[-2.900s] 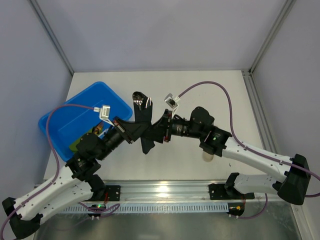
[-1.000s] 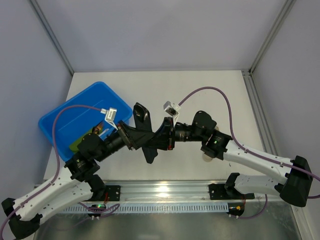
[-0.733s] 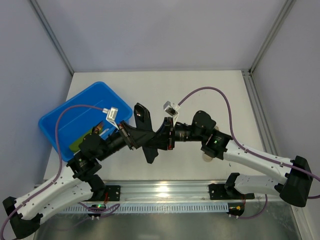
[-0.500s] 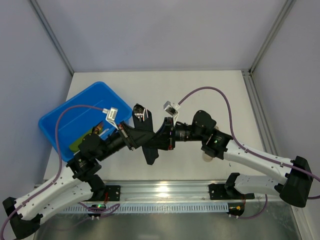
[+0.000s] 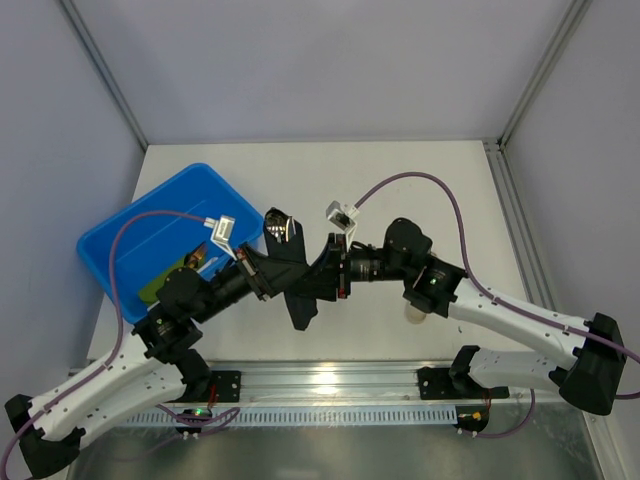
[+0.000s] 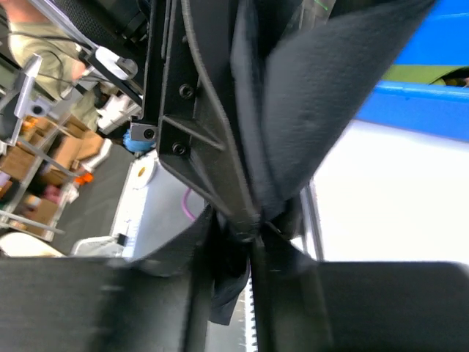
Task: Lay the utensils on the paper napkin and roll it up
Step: Roll the napkin, then place the utensils in the bin.
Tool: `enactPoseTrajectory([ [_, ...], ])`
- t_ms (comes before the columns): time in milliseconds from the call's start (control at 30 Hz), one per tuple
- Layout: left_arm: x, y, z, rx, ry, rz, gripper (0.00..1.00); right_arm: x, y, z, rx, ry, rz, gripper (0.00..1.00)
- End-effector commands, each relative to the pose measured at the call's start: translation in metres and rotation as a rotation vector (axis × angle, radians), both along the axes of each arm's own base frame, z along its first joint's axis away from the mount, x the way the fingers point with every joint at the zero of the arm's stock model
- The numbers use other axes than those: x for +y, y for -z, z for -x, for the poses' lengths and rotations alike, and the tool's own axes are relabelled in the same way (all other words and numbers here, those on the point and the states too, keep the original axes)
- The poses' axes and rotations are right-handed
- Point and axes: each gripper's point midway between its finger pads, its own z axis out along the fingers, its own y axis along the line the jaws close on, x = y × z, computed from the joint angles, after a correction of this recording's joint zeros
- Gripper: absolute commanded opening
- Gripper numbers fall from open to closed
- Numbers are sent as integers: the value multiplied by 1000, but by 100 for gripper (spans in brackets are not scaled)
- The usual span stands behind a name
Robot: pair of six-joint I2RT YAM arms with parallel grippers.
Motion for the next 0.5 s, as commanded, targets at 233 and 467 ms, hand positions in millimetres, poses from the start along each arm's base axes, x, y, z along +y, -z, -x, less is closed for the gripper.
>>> enactPoseTrajectory([
  [233, 23, -3, -13, 1, -137, -67, 0, -16, -38, -19, -137, 99, -55, 63],
  [467, 33, 0, -19, 0, -200, -124, 0, -39, -24, -52, -82, 254, 28, 70],
])
